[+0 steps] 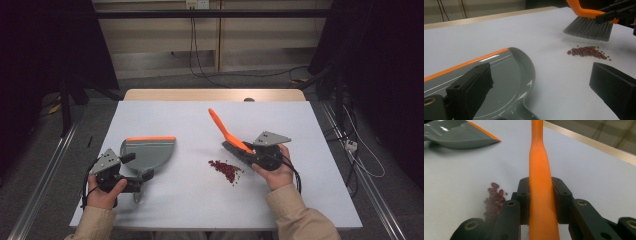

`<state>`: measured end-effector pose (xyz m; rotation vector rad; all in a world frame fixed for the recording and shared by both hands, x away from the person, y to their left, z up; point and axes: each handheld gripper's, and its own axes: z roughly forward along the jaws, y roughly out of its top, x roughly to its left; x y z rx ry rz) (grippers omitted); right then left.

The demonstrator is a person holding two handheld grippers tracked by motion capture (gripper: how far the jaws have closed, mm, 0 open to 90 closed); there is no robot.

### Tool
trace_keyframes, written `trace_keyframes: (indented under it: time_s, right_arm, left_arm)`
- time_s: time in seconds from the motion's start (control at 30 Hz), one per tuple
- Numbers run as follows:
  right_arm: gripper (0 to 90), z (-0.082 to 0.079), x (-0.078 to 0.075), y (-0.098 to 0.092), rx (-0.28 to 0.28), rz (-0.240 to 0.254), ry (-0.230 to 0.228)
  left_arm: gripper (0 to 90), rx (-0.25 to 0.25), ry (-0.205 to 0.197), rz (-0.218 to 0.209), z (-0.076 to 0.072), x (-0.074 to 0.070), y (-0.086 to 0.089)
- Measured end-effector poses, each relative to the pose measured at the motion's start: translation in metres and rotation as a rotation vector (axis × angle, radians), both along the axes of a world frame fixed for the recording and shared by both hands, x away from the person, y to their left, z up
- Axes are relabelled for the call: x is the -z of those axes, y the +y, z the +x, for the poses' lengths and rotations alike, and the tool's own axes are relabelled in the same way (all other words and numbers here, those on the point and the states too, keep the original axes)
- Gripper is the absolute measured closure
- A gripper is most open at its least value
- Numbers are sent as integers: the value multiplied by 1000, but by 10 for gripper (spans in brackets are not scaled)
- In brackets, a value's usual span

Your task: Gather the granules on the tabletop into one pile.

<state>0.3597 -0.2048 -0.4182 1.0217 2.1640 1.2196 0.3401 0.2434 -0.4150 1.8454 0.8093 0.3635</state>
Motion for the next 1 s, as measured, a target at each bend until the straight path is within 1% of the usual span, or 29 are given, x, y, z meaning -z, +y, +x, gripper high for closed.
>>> trace_keyframes:
  time_s: [0.13,0.2,0.23,0.3,0.33,0.4,0.43,0.47,0.53,0.6,0.67,0.73,0.8,0.93,1.0]
  right_arm:
    - [714,-10,10,2,94,-28,13]
    - [714,-12,12,4,116,-1,7]
    - [714,-12,13,6,131,-2,3]
    - [714,-11,14,11,131,15,3]
    - [713,-11,14,14,145,8,-2]
    - [713,-10,14,21,142,14,1]
    - [714,-10,15,24,143,10,-6]
    - [714,-10,15,27,131,17,-4]
    - [714,-9,15,31,122,8,-7]
    - [713,-9,15,33,106,32,0]
    - [713,-9,15,36,101,23,-6]
    - [713,-9,16,39,91,47,-3]
    - [714,-8,15,44,80,18,-20]
    - [714,-4,16,48,74,20,-27]
    - [714,-3,14,47,78,40,-35]
  left_arm:
    - [43,9,1,6,0,0,-2]
    - [43,10,2,5,0,0,-2]
    - [43,12,3,1,0,0,-3]
    - [42,14,3,1,-1,0,-3]
    - [43,14,2,-1,-1,0,-3]
    - [43,14,1,0,-1,0,-3]
    - [42,15,2,0,-1,0,-3]
    - [43,15,3,0,-1,0,-3]
    - [43,17,2,4,-1,0,-3]
    - [43,16,1,0,-1,0,-3]
    - [43,16,2,2,-1,1,-4]
    - [42,20,2,6,0,1,-4]
    - [43,26,3,8,0,1,-5]
    - [43,24,2,7,0,1,-5]
    - [43,24,5,7,0,1,-3]
